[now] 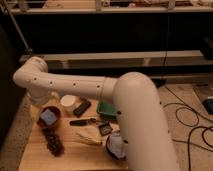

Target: Wipe tray with sponge

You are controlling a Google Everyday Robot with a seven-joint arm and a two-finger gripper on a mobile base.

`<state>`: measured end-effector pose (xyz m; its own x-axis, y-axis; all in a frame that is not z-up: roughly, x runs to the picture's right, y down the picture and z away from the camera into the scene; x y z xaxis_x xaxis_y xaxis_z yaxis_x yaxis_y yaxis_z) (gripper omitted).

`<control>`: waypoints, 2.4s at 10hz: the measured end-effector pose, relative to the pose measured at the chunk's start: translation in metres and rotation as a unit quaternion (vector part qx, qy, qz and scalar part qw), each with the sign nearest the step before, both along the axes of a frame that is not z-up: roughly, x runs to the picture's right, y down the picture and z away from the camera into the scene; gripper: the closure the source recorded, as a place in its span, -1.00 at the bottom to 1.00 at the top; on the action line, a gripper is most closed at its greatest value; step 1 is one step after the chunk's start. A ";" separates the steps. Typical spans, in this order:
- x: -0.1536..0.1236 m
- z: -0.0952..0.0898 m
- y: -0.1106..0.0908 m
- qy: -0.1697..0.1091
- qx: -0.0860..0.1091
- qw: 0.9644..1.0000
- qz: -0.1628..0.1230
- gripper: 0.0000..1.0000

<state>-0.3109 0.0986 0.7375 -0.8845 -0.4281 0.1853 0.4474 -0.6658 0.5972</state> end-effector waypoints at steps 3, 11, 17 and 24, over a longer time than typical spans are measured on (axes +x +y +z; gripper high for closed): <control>-0.005 0.013 0.019 0.013 -0.004 1.000 -0.014 -0.60; -0.022 0.031 0.009 0.023 0.011 0.999 0.025 -0.60; -0.021 0.058 0.014 0.044 0.003 0.998 0.038 -0.58; -0.021 0.070 0.020 0.054 0.000 0.998 0.031 0.12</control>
<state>-0.3320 0.1182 0.8073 -0.8314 -0.4809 0.2784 0.5492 -0.6351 0.5432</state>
